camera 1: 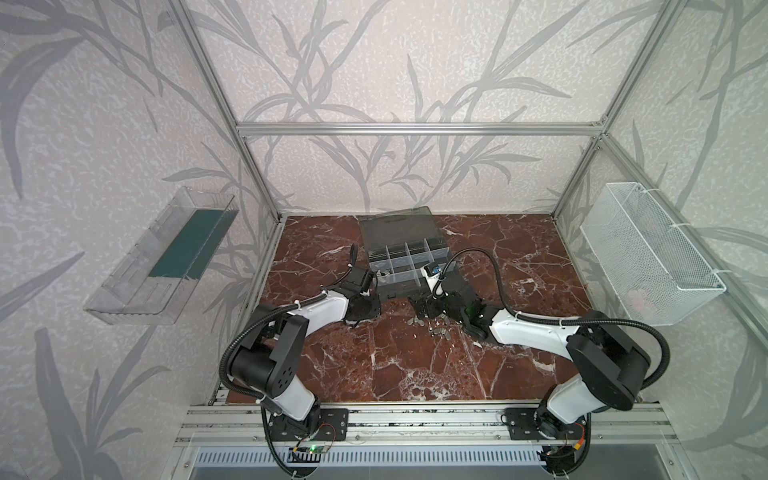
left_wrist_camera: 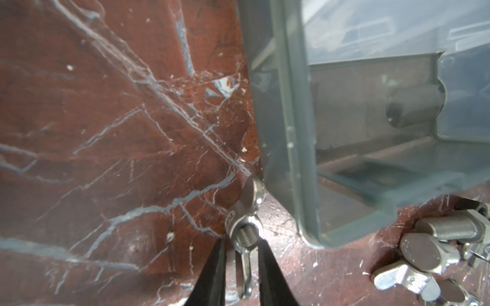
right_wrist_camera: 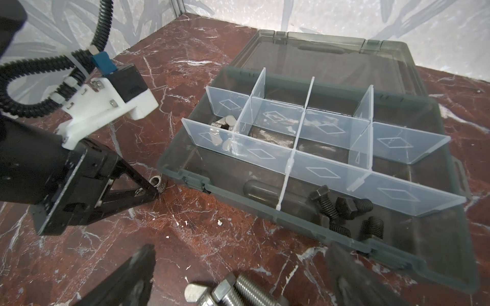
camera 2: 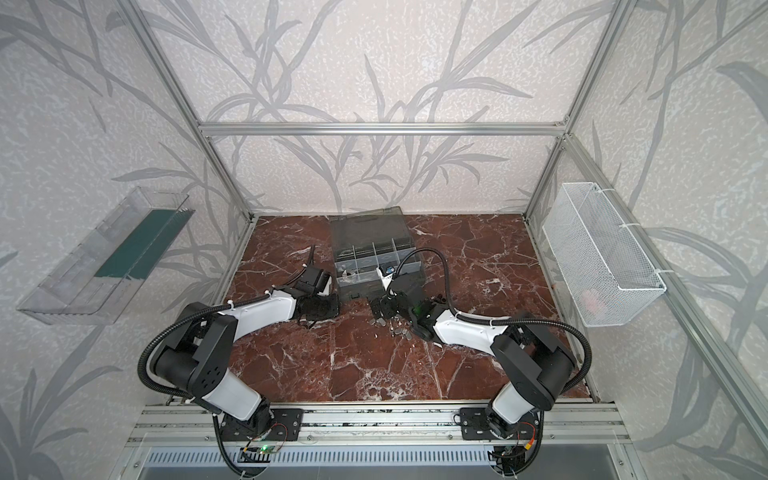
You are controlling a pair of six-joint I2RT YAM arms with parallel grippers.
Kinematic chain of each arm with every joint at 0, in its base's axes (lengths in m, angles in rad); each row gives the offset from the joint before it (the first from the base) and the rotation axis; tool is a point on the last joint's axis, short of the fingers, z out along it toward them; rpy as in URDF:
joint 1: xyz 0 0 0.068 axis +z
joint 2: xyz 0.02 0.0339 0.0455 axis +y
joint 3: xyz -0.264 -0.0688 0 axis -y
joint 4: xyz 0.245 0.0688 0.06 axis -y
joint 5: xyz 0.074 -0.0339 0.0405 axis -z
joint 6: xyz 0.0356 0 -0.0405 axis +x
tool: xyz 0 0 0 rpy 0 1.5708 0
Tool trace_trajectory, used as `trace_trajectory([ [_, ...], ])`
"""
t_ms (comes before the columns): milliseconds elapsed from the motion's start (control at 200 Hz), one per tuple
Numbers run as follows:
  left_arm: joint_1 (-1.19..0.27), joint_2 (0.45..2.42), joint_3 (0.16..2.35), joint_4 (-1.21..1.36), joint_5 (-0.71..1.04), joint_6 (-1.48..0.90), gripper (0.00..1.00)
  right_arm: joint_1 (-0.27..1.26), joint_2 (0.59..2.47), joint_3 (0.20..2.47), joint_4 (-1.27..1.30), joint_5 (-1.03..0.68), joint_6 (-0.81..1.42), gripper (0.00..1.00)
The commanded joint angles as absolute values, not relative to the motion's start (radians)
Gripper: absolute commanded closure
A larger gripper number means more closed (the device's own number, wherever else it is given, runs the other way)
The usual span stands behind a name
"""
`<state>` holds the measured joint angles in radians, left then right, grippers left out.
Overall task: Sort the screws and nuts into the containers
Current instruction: 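Lower the left gripper to a silver wing nut beside the box and grasp it, then lift the wing nut and carry it over the same compartment with the left gripper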
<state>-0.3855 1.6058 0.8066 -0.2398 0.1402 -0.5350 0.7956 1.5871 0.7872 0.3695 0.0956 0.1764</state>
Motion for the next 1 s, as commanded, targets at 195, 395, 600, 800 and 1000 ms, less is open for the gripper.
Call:
trace_trajectory([
  [195,-0.39,1.566,0.772,-0.232,0.103,-0.535,0.95,0.796,1.598,0.814,0.377,0.101,0.19,0.01],
  [395,-0.389,1.533,0.762,-0.241,0.101,-0.541,1.0,0.796,1.601,0.813,0.379,0.103,0.192,0.01],
  [600,-0.389,1.437,0.77,-0.308,0.088,-0.543,1.0,0.796,1.603,0.814,0.38,0.097,0.196,0.01],
  [800,-0.387,1.373,0.835,-0.373,0.082,-0.542,1.0,0.796,1.597,0.81,0.383,0.094,0.201,0.01],
  [1000,-0.377,1.411,0.98,-0.408,0.072,-0.509,1.0,0.796,1.582,0.804,0.385,0.092,0.208,0.01],
])
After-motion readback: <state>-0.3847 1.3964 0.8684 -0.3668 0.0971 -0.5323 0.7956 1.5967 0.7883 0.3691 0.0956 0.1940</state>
